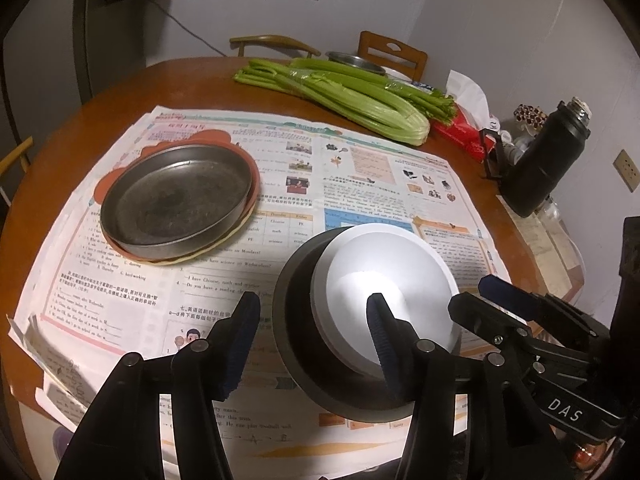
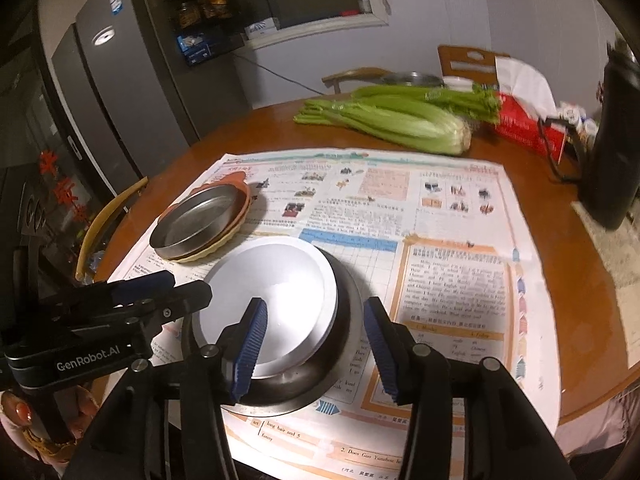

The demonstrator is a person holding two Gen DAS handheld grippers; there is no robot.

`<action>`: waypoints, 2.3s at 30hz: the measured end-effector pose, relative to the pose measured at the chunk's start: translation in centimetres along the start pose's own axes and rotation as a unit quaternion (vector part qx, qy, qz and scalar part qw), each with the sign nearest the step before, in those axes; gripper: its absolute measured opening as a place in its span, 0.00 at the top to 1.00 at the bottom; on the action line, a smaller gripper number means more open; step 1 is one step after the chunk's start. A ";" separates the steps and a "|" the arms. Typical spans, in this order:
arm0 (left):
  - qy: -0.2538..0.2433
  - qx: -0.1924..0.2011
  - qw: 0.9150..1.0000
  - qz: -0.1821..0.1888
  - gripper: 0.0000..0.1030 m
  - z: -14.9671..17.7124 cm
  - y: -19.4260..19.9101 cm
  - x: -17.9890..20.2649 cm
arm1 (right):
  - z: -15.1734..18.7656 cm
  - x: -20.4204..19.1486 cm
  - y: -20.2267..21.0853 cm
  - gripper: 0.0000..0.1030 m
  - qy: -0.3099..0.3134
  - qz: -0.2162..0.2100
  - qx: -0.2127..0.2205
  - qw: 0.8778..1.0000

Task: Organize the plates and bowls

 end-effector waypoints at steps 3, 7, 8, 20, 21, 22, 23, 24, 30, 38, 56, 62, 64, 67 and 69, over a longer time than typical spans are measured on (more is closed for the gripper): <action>0.002 -0.007 1.000 -0.001 0.44 0.1 -0.6 -0.1 | 0.4 0.7 -0.6 0.50 -0.016 -0.006 -0.012 1.000; 0.004 -0.017 1.000 -0.003 0.44 0.3 -1.5 -0.1 | 1.0 1.3 -1.6 0.49 -0.029 -0.011 -0.027 0.999; 0.004 -0.018 1.000 -0.003 0.44 0.3 -1.7 -0.1 | 1.2 1.4 -1.8 0.49 -0.031 -0.013 -0.032 0.999; 0.006 -0.027 1.000 0.005 0.41 0.6 -3.1 0.0 | 2.2 1.4 -3.5 0.44 -0.046 -0.038 -0.053 0.997; 0.006 -0.027 1.000 0.006 0.41 0.6 -3.2 0.0 | 2.3 1.5 -3.7 0.43 -0.049 -0.041 -0.055 0.996; 0.006 -0.028 1.000 0.007 0.40 0.6 -3.2 0.1 | 2.3 1.5 -3.9 0.43 -0.050 -0.044 -0.057 0.996; 0.007 -0.029 0.999 0.009 0.40 0.7 -3.3 0.1 | 2.4 1.5 -4.0 0.43 -0.052 -0.046 -0.058 0.996; 0.007 -0.031 0.999 0.011 0.40 0.7 -3.4 0.1 | 2.5 1.5 -4.1 0.42 -0.053 -0.047 -0.058 0.996; 0.010 -0.042 0.999 0.020 0.40 0.9 -4.2 0.3 | 2.7 1.3 -4.8 0.42 -0.052 -0.062 -0.063 0.995; 0.016 -0.058 0.998 0.038 0.40 1.2 -5.1 0.4 | 2.9 1.2 -5.4 0.41 -0.050 -0.068 -0.063 0.994; 0.018 -0.049 0.997 0.051 0.44 1.5 -3.9 -0.2 | 2.8 -0.8 -6.2 0.41 -0.029 -0.079 -0.068 0.994; 0.024 -0.038 0.998 0.047 0.44 1.2 -3.1 -0.9 | 2.5 -1.8 -6.1 0.41 -0.020 -0.080 -0.066 0.994; 0.026 -0.033 0.998 0.046 0.44 1.0 -2.8 -1.2 | 2.4 -2.2 -6.0 0.41 -0.016 -0.080 -0.066 0.994; 0.030 -0.026 0.998 0.046 0.44 0.8 -2.2 -1.6 | 2.2 -2.7 -5.8 0.41 -0.012 -0.081 -0.065 0.995; 0.032 -0.020 0.998 0.045 0.44 0.5 -1.9 -2.0 | 1.9 -3.1 -5.7 0.41 -0.006 -0.080 -0.063 0.995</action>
Point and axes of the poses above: each gripper's, at about its wrist camera, not at the fingertips, and y roughly against the way its jaws point, x to its right, z to its underside, the point moved 7 cm from there along -y, roughly the way its jaws point, and after that the axes turned 15 degrees about -z, right-handed, at the moved point
